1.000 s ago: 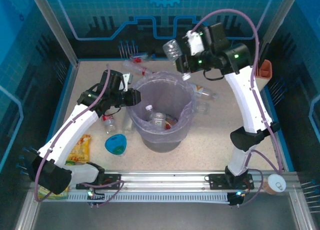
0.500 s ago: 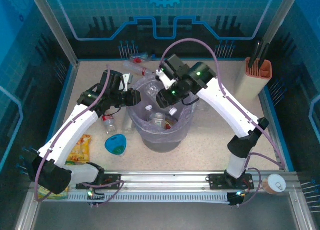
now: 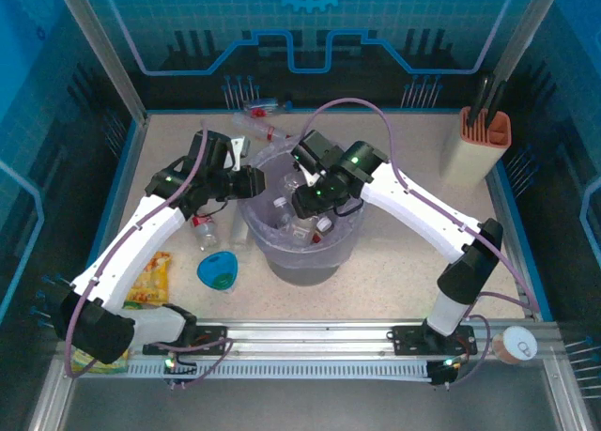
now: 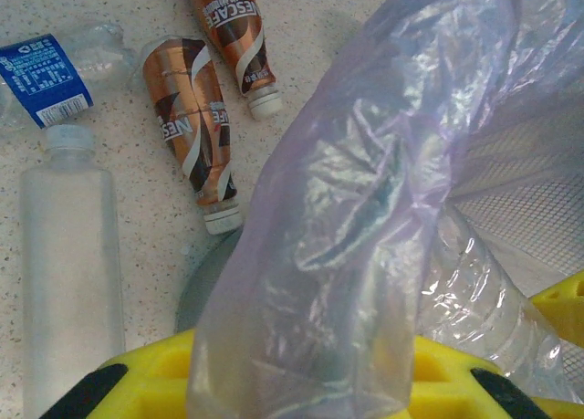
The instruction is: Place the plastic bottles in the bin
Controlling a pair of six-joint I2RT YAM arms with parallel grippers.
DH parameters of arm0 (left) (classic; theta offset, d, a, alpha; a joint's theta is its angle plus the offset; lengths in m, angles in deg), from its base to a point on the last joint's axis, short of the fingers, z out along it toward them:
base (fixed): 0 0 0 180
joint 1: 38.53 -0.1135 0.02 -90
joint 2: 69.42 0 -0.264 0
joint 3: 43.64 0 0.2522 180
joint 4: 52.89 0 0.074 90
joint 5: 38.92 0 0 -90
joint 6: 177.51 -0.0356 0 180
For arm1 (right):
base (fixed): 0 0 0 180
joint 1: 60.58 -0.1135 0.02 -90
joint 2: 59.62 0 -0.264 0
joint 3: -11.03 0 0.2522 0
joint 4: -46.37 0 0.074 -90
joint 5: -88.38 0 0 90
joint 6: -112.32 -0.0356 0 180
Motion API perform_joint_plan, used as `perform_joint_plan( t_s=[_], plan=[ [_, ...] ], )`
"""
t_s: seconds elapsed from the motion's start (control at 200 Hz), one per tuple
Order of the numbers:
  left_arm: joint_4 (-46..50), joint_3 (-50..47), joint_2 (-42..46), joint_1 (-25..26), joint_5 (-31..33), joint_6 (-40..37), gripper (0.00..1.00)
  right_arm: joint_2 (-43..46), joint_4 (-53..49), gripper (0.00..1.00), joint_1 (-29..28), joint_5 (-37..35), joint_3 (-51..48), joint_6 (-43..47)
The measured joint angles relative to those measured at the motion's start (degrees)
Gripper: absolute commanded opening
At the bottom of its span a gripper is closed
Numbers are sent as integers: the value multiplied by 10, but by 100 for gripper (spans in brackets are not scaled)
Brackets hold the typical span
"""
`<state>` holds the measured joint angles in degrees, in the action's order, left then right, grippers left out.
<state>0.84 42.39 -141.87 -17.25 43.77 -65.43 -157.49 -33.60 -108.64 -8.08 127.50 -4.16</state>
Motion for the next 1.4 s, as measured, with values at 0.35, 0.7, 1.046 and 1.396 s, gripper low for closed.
perform_joint_plan(
  t_s=[0.35,0.7,1.046,1.396],
  plan=[
    [-2,0,-1,0,0,0,28,4,5,86,-1,5,-8,10],
    [-4,0,-2,0,0,0,28,31,15,88,-3,52,57,94],
    [-9,0,-3,0,0,0,28,109,17,87,34,39,133,260],
    [-9,0,-3,0,-4,0,28,188,121,87,286,65,-80,336]
  ],
)
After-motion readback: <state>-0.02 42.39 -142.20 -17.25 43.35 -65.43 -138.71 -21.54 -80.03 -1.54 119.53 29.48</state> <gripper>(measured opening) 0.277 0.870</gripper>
